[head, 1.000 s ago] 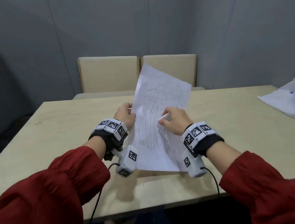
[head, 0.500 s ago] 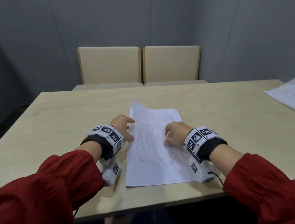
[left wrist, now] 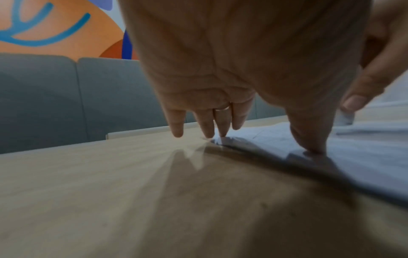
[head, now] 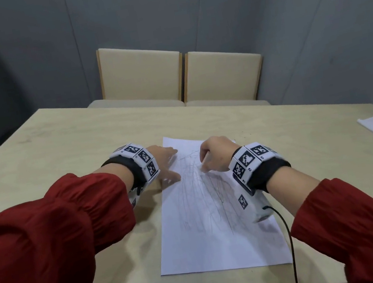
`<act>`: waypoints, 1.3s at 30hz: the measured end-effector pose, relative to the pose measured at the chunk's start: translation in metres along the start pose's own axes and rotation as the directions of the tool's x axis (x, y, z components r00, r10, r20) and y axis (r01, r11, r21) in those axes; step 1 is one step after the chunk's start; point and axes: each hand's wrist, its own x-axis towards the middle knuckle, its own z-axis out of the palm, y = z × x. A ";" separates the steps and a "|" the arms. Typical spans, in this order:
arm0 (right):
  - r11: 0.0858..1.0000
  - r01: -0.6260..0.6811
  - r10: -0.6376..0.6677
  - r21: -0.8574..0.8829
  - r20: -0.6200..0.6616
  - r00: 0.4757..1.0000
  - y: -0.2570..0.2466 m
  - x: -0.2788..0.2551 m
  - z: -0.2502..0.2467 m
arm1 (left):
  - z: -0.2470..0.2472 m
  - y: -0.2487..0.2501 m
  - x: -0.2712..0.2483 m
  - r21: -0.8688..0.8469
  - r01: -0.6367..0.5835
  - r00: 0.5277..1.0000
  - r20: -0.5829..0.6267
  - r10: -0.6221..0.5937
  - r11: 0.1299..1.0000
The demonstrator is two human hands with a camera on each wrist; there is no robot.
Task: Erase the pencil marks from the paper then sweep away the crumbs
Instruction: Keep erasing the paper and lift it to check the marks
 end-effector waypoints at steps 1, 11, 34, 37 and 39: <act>1.000 0.002 -0.002 0.007 -0.010 1.000 0.000 0.005 0.001 | 0.001 -0.002 0.001 0.005 -0.003 1.000 0.015 0.003 1.000; 0.994 0.072 -0.066 0.080 -0.065 0.996 0.010 0.033 0.006 | 0.002 0.001 0.014 0.077 -0.208 0.978 0.044 0.205 0.975; 0.960 0.275 -0.278 -0.047 -0.114 0.954 -0.012 0.058 0.021 | 0.011 -0.008 0.016 0.127 -0.162 0.982 0.117 0.148 0.979; 0.965 0.254 -0.260 -0.069 -0.105 0.960 -0.015 0.062 0.023 | 0.015 -0.010 0.017 0.114 -0.161 0.981 0.127 0.147 0.980; 0.964 0.247 -0.256 -0.094 -0.103 0.961 -0.015 0.063 0.024 | 0.015 -0.011 0.016 0.097 -0.160 0.981 0.127 0.148 0.982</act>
